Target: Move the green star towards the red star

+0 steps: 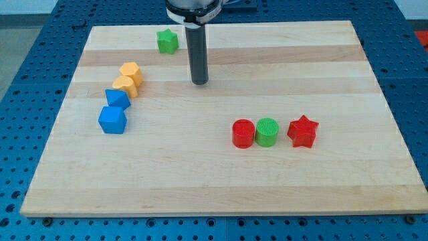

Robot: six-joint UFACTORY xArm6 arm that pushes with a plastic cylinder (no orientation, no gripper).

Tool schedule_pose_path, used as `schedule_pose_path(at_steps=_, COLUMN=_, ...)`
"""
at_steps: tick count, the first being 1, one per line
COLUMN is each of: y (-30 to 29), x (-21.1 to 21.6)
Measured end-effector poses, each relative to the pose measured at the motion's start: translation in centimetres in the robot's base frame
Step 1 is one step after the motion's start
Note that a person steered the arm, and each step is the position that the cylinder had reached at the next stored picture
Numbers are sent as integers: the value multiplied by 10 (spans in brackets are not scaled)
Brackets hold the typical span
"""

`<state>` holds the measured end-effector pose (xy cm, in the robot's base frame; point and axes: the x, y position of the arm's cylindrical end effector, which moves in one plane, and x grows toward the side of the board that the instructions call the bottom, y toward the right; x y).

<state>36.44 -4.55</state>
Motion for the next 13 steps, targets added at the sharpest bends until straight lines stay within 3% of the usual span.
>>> schedule_pose_path(at_steps=3, y=1, x=-31)
schedule_pose_path(at_steps=6, y=1, x=-105)
schedule_pose_path(at_steps=9, y=-10, x=-133)
schedule_pose_path(at_steps=11, y=-44, x=-165)
schedule_pose_path(at_steps=13, y=-102, x=-156)
